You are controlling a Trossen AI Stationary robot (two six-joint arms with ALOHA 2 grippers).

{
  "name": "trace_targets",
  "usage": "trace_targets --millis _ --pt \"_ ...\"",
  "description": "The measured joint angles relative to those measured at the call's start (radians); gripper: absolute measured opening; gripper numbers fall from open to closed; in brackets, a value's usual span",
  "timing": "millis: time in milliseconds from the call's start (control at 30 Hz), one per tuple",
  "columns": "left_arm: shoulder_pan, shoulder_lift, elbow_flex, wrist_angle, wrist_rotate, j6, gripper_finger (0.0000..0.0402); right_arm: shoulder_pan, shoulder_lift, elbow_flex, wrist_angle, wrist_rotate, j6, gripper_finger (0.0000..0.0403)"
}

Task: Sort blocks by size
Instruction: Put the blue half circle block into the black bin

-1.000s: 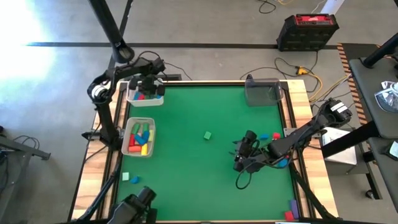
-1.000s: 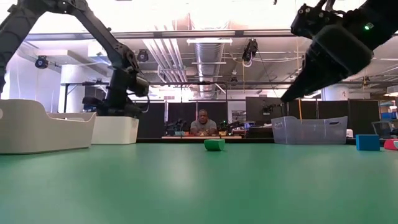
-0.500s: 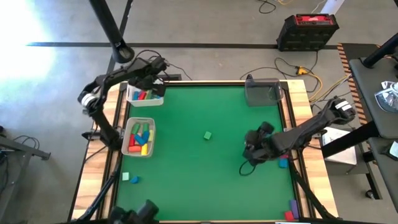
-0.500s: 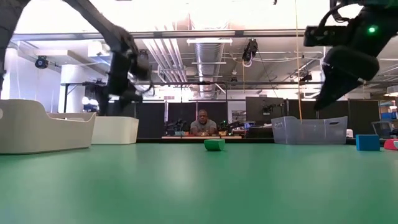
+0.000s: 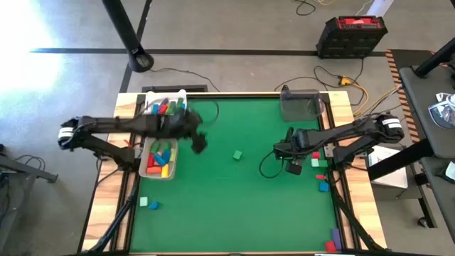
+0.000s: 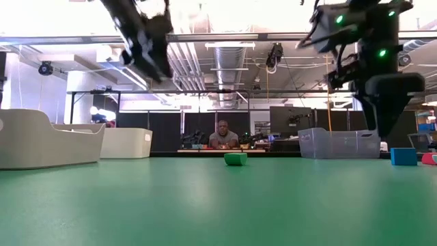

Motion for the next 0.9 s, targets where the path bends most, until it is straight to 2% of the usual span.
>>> trace_targets --millis 167,367,467,633,900 --pt "-0.297 -0.069 -0.095 0.196 -0.070 0.011 0.0249 -0.072 0.055 0.000 -0.078 -0.016 -0.091 0.0301" --pt "-0.533 -0.058 -0.167 0.411 -0.198 0.001 0.0249 -0.108 0.117 -0.004 -0.097 -0.041 -0.165 0.0297" --pt "-0.597 -0.025 -0.175 0.472 -0.253 0.000 0.0249 -0.122 0.160 -0.005 -0.097 -0.087 -0.182 0.0298" --pt "-0.657 0.057 -0.175 0.577 -0.320 -0.009 0.0247 -0.133 0.249 -0.010 -0.098 -0.094 -0.193 0.0288" --pt "-0.673 0.178 -0.154 0.660 -0.364 -0.010 0.0239 -0.133 0.348 -0.010 -0.068 -0.097 -0.196 0.0217"
